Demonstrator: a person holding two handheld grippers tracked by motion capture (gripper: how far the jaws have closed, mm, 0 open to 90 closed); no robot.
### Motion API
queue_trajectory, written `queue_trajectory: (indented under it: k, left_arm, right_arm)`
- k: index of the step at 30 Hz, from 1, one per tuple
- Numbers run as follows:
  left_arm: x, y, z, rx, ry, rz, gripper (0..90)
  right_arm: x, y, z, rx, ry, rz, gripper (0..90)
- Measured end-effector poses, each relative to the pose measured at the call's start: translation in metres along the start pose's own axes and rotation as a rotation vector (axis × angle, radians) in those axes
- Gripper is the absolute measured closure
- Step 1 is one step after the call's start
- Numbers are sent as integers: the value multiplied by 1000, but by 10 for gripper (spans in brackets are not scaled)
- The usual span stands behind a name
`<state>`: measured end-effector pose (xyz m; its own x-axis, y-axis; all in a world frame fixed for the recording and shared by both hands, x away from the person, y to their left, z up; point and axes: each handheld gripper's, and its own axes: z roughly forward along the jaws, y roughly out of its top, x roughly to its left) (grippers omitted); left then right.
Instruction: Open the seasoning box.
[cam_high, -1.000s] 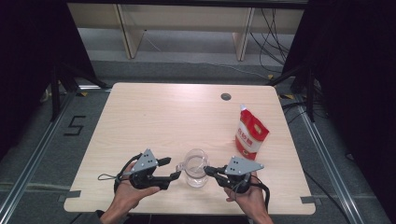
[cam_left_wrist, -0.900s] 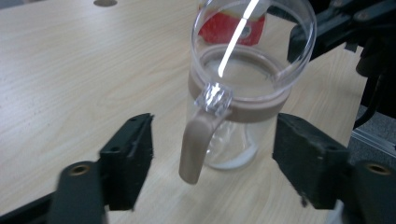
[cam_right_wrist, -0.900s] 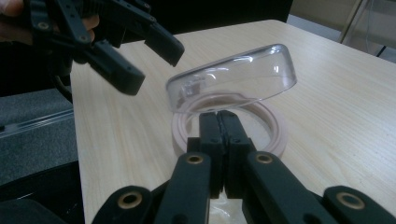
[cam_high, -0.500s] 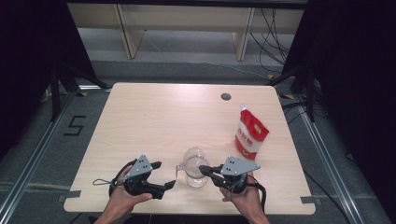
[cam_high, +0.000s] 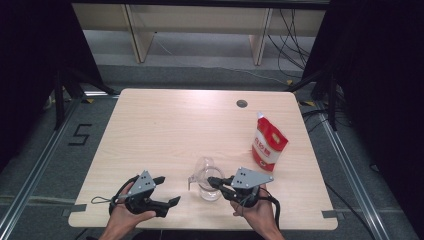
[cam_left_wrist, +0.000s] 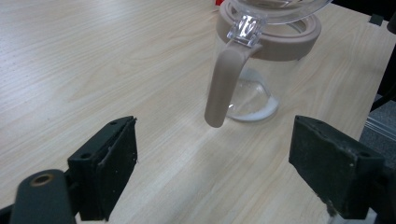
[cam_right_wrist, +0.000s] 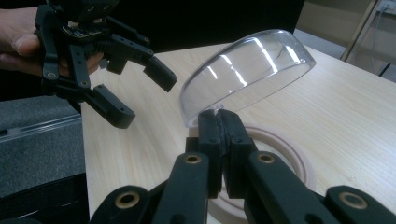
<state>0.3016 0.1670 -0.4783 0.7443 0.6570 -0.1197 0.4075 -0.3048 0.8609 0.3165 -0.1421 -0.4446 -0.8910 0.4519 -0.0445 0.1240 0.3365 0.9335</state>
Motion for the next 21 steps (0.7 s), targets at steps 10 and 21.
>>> queue_trajectory:
  k: [10, 21]
  left_arm:
    - [-2, -8, -6, 4, 31, 1, 151]
    - [-4, -10, -6, 26, 36, 55, 151]
  right_arm:
    - [4, 3, 6, 4, 14, -6, 883]
    - [7, 6, 11, 9, 29, -18, 876]
